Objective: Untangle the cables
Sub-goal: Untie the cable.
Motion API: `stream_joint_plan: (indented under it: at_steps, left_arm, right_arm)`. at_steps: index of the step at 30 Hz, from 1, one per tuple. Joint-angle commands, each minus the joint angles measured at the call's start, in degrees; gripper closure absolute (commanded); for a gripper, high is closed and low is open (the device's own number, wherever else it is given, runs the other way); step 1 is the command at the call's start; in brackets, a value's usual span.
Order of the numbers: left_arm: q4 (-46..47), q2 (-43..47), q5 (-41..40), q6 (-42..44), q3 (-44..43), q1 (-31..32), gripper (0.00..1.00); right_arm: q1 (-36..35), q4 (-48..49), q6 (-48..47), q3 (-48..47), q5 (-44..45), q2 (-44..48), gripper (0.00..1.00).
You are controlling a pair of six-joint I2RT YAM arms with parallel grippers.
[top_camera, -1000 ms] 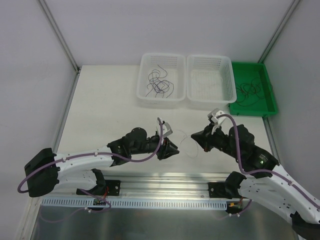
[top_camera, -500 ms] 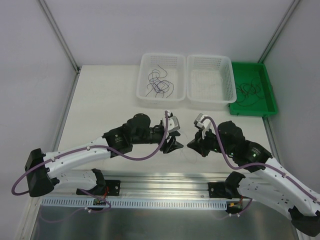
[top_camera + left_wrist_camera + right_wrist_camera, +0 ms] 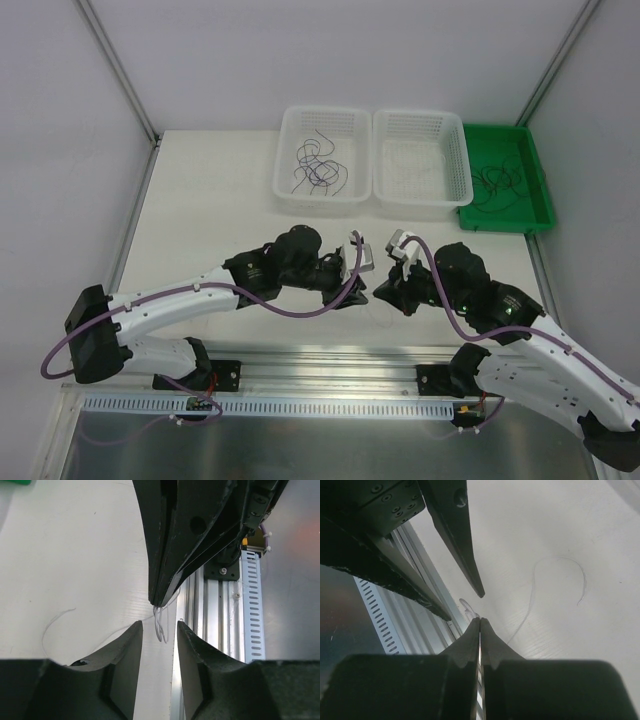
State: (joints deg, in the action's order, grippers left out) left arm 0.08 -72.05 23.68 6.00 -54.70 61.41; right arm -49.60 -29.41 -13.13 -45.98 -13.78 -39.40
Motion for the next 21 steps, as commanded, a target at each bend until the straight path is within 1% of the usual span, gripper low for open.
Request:
stream_joint_plan:
  at_steps: [1,5,10,12,14,15,16,17,21]
  left_arm:
    - [0.8,-0.5,2.9,1.2,-2.7,-0.4,0.67]
    - [0.7,-1.1,3.3,0.9,-3.0,-0.4,0.73]
    - [0.7,-1.6,3.5,0.6,-3.1,-0.4,0.74]
    - [0.7,-2.0,3.7,0.4,-3.1,-0.4,0.76]
    - [0.7,-2.0,3.6,0.2,-3.0,-0.4,0.81]
    - [0.8,-2.0,3.4,0.3,-3.0,-0.4,0.88]
    - [0.7,-2.0,3.1,0.3,-3.0,-0.4,0.92]
    - [0.7,-2.0,3.2,0.3,-3.0,-0.4,1.0]
    - [0.7,-1.4,2.3,0.3,-2.5,-0.4,1.0]
  right_arm:
    - [-0.4,0.5,-1.1,-2.5,-1.0,0.5,0.99]
    - [-0.5,0.6,-1.1,-2.6,-1.1,0.6,0.99]
    - [-0.5,0.6,-1.1,-2.8,-1.2,0.9,0.99]
    - [-0.6,0.6,-1.1,-2.8,-1.2,0.9,0.99]
    - [-0.6,0.6,-1.2,-2.7,-1.2,0.9,0.99]
    - [-0.5,0.7,-1.2,-2.6,-1.2,0.9,0.99]
    - [-0.6,0.8,-1.2,-2.7,-1.2,0.9,0.99]
    - [-0.6,0.8,-1.2,-2.7,-1.3,0.9,0.99]
    - [-0.6,0.7,-1.2,-2.5,-0.1,1.3,0.99]
